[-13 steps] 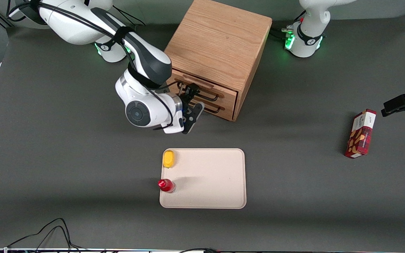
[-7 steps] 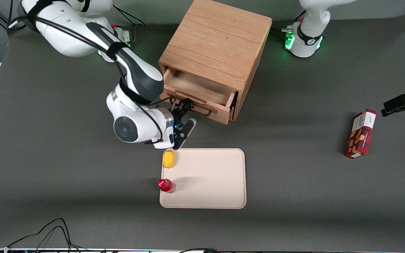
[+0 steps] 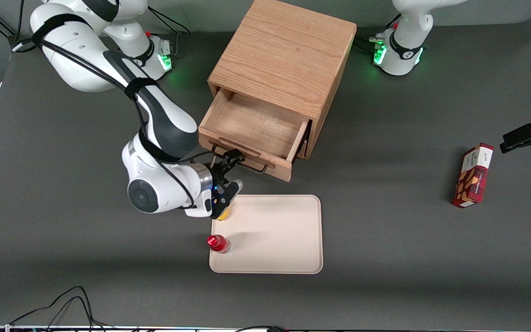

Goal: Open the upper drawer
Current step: 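Pull the upper drawer outward with the right gripper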

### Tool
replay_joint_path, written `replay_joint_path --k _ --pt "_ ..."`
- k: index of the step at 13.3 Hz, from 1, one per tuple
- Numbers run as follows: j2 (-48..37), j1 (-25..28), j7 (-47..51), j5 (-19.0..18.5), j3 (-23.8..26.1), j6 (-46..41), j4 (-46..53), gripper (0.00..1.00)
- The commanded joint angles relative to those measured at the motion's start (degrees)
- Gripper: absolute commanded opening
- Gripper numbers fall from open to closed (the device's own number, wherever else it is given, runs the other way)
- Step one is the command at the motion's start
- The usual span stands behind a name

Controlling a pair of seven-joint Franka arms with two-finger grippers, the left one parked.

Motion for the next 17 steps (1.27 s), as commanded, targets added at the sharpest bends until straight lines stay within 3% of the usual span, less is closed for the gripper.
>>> replay_joint_path --k 1,6,8,17 --pt "1.59 0.39 -0.47 -0.96 -0.48 -2.47 4.32 1.00" --pt "0.64 0.39 -2.68 -1.22 -1.62 -3.96 5.47 1.00" --pt "0.10 0.48 -2.60 -3.15 -0.92 -6.85 5.73 1.00" --pt "-0.96 0.83 -2.07 -5.62 -0.65 -6.60 5.90 1.00"
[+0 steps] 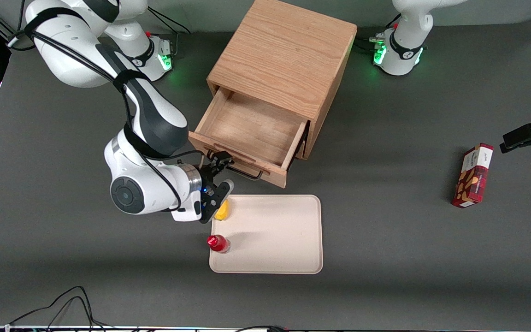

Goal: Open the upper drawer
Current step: 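Pull the upper drawer outward with the right gripper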

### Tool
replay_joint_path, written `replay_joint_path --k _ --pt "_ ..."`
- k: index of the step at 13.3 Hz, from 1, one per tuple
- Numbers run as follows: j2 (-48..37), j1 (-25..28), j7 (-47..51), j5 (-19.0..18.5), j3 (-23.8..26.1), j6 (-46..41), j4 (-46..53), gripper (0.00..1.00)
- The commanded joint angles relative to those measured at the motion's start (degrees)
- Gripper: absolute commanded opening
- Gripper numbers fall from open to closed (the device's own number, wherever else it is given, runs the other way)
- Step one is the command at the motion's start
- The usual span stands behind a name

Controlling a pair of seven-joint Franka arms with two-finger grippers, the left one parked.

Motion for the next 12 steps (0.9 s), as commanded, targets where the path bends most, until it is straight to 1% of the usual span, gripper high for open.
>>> replay_joint_path --k 1,7,9,12 --pt "0.17 0.34 -0.51 -1.35 -0.28 -0.40 0.34 1.00" --pt "2.98 0.61 -0.95 -1.53 -1.07 -0.22 4.99 1.00" --pt "3.69 0.69 -1.04 -1.53 -2.21 -0.22 6.75 1.00" --pt "4.74 0.78 -1.13 -1.61 -2.65 -0.22 8.59 1.00"
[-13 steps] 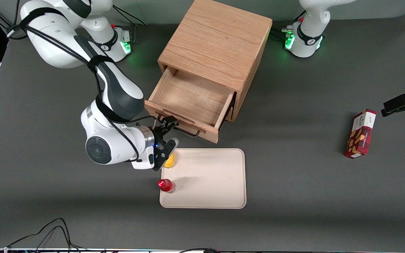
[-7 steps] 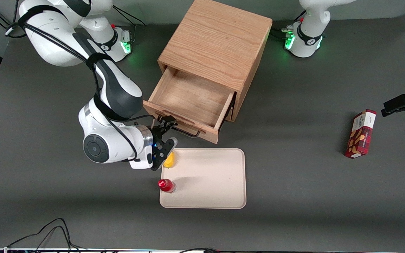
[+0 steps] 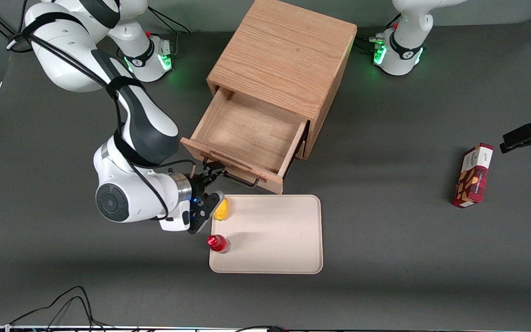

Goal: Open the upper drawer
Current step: 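Pull the upper drawer outward with the right gripper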

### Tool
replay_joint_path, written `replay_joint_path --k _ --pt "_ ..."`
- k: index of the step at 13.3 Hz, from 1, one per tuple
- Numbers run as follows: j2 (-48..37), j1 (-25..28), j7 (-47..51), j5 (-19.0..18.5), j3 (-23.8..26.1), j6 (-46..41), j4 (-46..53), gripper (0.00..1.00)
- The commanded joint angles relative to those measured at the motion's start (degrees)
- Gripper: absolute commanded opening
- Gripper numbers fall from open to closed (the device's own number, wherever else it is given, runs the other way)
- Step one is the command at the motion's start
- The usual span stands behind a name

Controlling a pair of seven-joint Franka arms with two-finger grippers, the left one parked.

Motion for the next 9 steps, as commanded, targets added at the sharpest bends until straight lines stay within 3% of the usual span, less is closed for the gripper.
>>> replay_joint_path --k 1,9 --pt "2.81 0.85 -1.04 -1.32 -0.61 -0.53 5.06 1.00" --pt "2.21 -0.11 -1.13 -1.23 -1.49 -0.27 8.14 1.00"
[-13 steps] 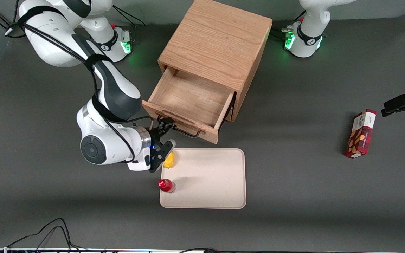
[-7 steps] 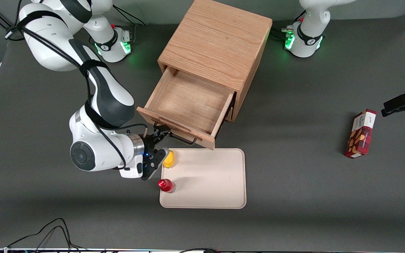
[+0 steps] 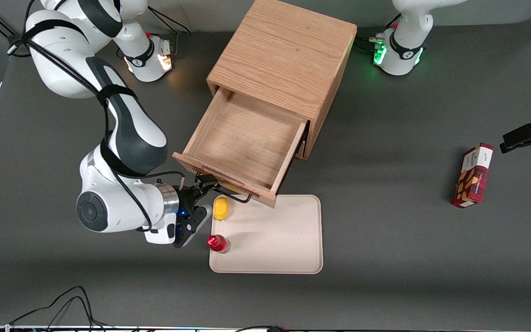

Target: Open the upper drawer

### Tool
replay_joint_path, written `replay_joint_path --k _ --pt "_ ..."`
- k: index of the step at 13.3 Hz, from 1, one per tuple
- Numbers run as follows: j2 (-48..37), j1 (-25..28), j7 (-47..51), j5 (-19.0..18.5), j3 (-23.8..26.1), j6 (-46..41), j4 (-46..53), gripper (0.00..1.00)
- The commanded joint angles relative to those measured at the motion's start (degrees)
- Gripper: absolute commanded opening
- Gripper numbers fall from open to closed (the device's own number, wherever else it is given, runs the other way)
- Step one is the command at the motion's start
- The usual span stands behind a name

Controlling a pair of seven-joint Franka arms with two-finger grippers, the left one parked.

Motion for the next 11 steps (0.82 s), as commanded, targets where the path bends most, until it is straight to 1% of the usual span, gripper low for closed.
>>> replay_joint_path --k 1,2,4,6,8,9,10,11 --pt "-1.86 -0.20 -0.98 -1.05 0.01 -0.56 2.30 1.00" --pt "-4.31 -1.33 -0.46 -0.79 0.18 -0.91 2.12 1.00" --pt "-10.98 -3.18 0.07 -1.14 -0.17 -4.49 1.42 1.00" --pt "-16.18 -3.63 0.77 -0.97 -5.85 -9.41 1.07 1.00" --pt "-21.36 -3.45 1.12 -1.49 -9.64 -15.29 0.80 1.00" --pt "-23.74 -3.45 2.95 -1.66 -11.75 -18.98 0.28 1.00" --pt "-26.02 -3.45 6.80 -2.10 -14.47 -21.97 -0.77 1.00" --pt "-28.57 -3.45 11.10 -1.67 -16.67 -22.52 -2.61 1.00"
